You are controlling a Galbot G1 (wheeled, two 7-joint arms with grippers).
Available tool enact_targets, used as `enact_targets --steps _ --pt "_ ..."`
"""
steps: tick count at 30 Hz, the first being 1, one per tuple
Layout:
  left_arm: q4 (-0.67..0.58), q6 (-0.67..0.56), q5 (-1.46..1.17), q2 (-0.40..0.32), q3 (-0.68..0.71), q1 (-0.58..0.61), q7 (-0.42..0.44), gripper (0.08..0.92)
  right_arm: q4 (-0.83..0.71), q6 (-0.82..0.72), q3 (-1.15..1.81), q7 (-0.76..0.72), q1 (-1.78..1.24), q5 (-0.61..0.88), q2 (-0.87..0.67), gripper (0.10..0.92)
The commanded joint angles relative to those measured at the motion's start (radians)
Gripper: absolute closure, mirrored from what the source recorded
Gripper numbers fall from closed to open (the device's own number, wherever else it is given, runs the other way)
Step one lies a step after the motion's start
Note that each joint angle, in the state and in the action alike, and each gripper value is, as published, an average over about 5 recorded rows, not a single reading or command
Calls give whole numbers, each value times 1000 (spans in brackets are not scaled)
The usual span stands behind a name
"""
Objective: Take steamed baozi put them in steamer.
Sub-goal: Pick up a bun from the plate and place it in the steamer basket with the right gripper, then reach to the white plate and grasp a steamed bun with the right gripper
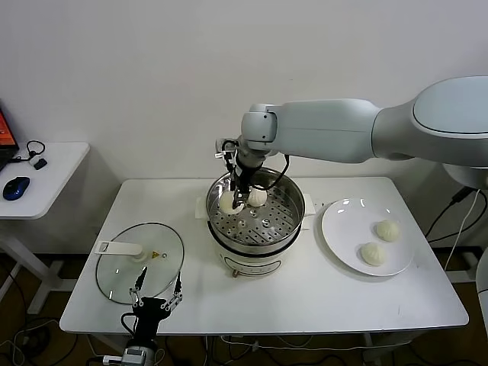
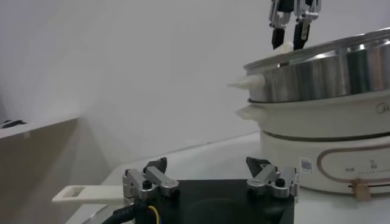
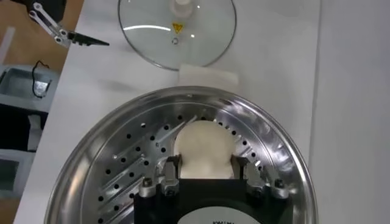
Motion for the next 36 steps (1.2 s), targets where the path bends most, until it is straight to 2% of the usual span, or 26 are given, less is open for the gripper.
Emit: enact_targets --steps 1,13,16,21,24,36 --pt "3 0 1 6 4 0 2 177 -45 -3 9 -3 -48 -18 27 457" --pt "0 0 2 3 -1 0 3 177 -44 1 22 -10 -51 -19 16 460" --pt "-1 0 2 3 -1 0 3 177 -40 6 30 -15 -48 -17 5 416" --pt "-4 1 2 1 -2 1 5 177 -8 17 30 -30 -25 -10 -25 274" --pt "-7 1 3 1 -2 3 5 177 6 19 27 -32 -7 -11 -49 219" --pt "-21 -1 12 -4 4 13 3 177 63 93 -82 -125 144 -72 -248 202"
